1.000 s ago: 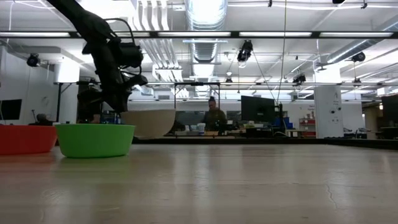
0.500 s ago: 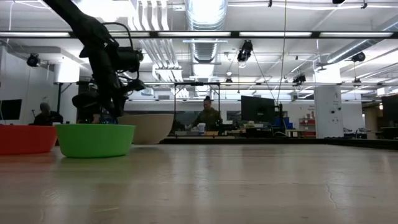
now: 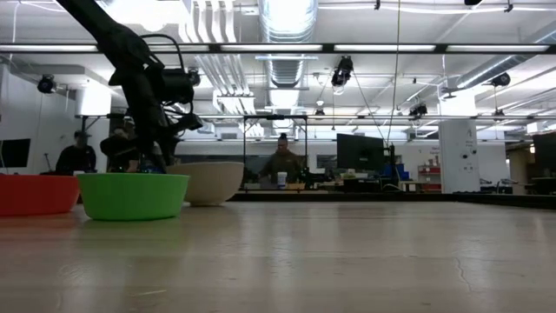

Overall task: Nest bowls inside each other
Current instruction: Move the stacked bowls to the left, then stack the middle green bowl on the top green bowl

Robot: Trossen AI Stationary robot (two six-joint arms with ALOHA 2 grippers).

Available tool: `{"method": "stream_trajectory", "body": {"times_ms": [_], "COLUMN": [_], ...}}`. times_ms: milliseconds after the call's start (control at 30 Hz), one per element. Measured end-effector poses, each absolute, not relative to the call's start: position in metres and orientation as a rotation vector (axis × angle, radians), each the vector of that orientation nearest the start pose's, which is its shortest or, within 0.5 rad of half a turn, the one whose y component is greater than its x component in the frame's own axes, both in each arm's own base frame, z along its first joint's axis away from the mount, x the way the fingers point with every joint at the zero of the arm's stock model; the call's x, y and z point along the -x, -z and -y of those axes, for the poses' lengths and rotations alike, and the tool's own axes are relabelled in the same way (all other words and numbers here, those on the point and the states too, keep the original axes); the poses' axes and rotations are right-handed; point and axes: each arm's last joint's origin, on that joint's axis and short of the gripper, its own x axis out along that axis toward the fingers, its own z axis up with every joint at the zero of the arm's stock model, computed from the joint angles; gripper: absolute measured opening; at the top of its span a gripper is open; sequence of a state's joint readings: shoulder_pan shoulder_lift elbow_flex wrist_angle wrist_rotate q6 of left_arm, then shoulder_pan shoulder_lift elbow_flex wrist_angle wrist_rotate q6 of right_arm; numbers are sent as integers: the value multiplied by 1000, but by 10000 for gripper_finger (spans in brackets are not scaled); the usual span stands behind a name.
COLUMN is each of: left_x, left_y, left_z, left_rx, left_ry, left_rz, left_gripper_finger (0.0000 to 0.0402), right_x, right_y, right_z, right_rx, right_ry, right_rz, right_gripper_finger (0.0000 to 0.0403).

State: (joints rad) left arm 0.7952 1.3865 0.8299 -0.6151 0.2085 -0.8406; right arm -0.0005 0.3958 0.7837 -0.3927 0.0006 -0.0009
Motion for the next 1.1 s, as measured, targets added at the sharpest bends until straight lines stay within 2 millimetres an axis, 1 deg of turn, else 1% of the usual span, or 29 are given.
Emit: {"method": "stream_trajectory", "body": {"times_ms": [233,400,533,667,933,1100], "left_x": [-178,-178,-179,-181,-180,-176], "left_y": [-196,-197,-202,-213,-238,-256], "left_z": [-173,-173,-175,-177,-179,-176], "left_rx": [1308,1294,1268,1219,1109,1044], "left_ry": [-960,-948,-934,-926,-960,-948], "left_rz": [-797,-803,-792,-773,-755,-700], "left_gripper_finger": [69,104,132,144,143,142], "right_x": [-77,-77,-77,-77,-77,-77], "right_y": [-353,-353,-353,-353,-353,-353], "right_z": [0,0,0,0,0,0], "right_rx": [1,1,1,1,1,1], "right_ry": [1,1,1,1,1,1], "right_rz": [-5,-5,-5,-5,-5,-4], "right_gripper_finger": [34,34,34,34,34,34]}}
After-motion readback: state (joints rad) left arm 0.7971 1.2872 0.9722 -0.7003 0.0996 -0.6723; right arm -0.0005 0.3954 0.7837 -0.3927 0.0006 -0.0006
